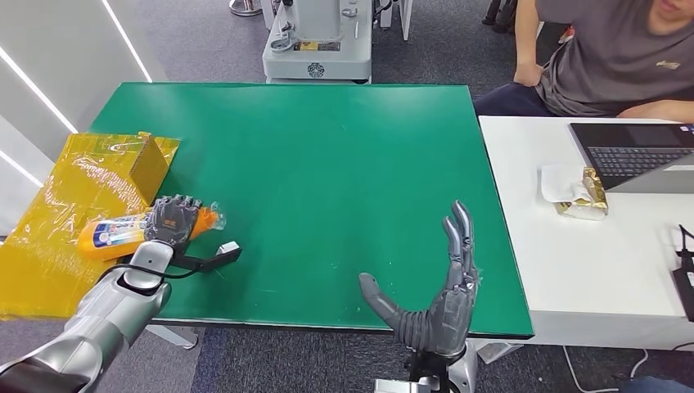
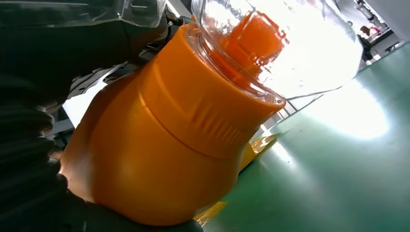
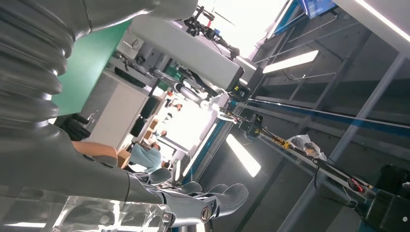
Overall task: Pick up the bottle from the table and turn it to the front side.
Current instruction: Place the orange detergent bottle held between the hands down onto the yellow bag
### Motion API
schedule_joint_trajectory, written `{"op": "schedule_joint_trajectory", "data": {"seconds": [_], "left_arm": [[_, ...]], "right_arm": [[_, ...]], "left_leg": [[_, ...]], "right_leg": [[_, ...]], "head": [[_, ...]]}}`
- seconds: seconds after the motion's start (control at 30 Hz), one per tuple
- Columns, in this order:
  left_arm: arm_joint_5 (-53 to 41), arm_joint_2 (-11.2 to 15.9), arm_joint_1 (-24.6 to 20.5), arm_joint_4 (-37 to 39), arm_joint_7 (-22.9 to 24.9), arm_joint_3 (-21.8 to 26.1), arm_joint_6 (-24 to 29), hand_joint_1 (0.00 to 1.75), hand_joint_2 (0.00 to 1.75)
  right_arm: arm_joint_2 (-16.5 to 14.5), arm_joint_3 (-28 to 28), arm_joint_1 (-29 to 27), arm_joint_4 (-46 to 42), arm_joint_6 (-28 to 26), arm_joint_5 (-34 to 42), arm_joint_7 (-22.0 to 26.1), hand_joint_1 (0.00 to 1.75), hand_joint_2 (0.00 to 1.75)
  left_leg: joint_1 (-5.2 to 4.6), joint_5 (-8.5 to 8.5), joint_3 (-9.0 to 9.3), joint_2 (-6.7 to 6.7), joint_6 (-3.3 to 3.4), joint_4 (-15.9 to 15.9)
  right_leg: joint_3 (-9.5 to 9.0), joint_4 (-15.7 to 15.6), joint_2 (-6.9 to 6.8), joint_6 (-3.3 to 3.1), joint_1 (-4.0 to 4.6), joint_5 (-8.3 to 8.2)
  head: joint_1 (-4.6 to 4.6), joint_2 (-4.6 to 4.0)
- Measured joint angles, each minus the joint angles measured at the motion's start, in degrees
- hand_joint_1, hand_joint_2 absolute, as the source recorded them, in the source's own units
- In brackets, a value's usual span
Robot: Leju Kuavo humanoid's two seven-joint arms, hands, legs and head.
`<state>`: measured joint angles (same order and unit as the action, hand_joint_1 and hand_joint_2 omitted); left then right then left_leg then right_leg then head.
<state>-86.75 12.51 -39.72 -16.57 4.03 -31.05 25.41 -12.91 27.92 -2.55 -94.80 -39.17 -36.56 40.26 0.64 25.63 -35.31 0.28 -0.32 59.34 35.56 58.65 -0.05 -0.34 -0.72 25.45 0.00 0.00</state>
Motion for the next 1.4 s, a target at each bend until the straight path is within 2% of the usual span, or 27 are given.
{"op": "schedule_joint_trajectory", "data": {"seconds": [0.4, 0.63, 0.87, 0.9, 0.93, 1.03, 1.1, 1.2, 1.4], "left_arm": [[0.0, -1.1, -0.5, 0.2, 1.3, -5.5, 8.1, 1.75, 1.75], [0.0, -1.9, -1.1, 0.3, 0.7, -7.0, 11.7, 1.75, 1.75], [0.1, -2.3, -1.4, 0.6, -1.3, -7.7, 11.1, 1.75, 1.75], [0.1, -2.3, -1.4, 0.7, -1.7, -7.7, 10.5, 1.70, 1.75], [0.2, -2.3, -1.4, 0.8, -2.1, -7.7, 9.7, 1.36, 1.75], [0.2, -2.3, -1.4, 1.1, -2.3, -7.7, 6.2, 0.13, 1.75], [0.2, -2.3, -1.4, 1.4, -2.3, -7.7, 2.7, 0.00, 1.75], [0.2, -2.3, -1.5, 1.7, -2.3, -7.7, -0.4, 0.00, 1.75], [0.2, -2.2, -1.5, 1.8, -2.0, -7.7, -1.2, 0.00, 1.75]], "right_arm": [[0.1, 0.6, 0.2, 0.2, 0.0, 0.3, 0.0, 0.00, 1.75], [0.1, 0.6, 0.2, 0.3, 0.0, -0.1, 0.0, 0.00, 1.75], [0.1, 0.6, 0.2, 0.3, 0.0, -0.1, 0.0, 0.00, 1.75], [0.1, 0.6, 0.2, 0.3, 0.0, -0.1, 0.0, 0.00, 1.75], [0.1, 0.6, 0.2, 0.3, 0.0, -0.1, 0.0, 0.00, 1.75], [0.1, 0.6, 0.2, 0.2, 0.0, -0.1, 0.0, 0.00, 1.75], [0.1, 0.6, 0.2, 0.2, 0.0, -0.1, 0.0, 0.00, 1.75], [0.1, 0.6, 0.2, 0.2, 0.0, -0.1, 0.0, 0.00, 1.75], [0.2, 0.6, 0.2, 0.2, 0.0, -0.1, 0.0, 0.00, 1.75]], "left_leg": [[0.00, 0.00, 0.00, 0.00, 0.00, 0.0], [0.00, 0.00, 0.01, 0.01, 0.00, 0.0], [0.00, 0.00, 0.01, 0.01, 0.00, 0.0], [0.00, 0.00, 0.01, 0.01, 0.00, 0.0], [0.00, 0.00, 0.00, 0.01, 0.00, 0.0], [0.00, 0.00, 0.00, 0.00, 0.00, 0.0], [0.00, 0.00, 0.00, 0.00, 0.00, 0.0], [0.00, 0.00, 0.00, 0.00, 0.00, 0.0], [0.00, 0.00, 0.01, 0.01, 0.00, 0.0]], "right_leg": [[0.00, 0.0, 0.00, 0.00, 0.00, 0.00], [0.00, 0.0, 0.01, 0.00, 0.00, 0.00], [0.00, 0.0, 0.01, 0.00, 0.00, 0.00], [0.00, 0.0, 0.01, 0.00, 0.00, 0.00], [0.00, 0.0, 0.01, 0.00, 0.00, 0.00], [0.00, 0.0, 0.00, 0.00, 0.00, 0.00], [0.00, 0.0, 0.00, 0.00, 0.00, 0.00], [0.00, 0.0, 0.00, 0.00, 0.00, 0.00], [-0.01, 0.0, 0.00, 0.00, 0.00, 0.00]], "head": [[0.00, 0.00], [0.00, 0.00], [0.00, 0.00], [0.00, 0.00], [0.00, 0.00], [0.00, 0.00], [0.00, 0.00], [0.00, 0.00], [0.00, 0.00]]}}
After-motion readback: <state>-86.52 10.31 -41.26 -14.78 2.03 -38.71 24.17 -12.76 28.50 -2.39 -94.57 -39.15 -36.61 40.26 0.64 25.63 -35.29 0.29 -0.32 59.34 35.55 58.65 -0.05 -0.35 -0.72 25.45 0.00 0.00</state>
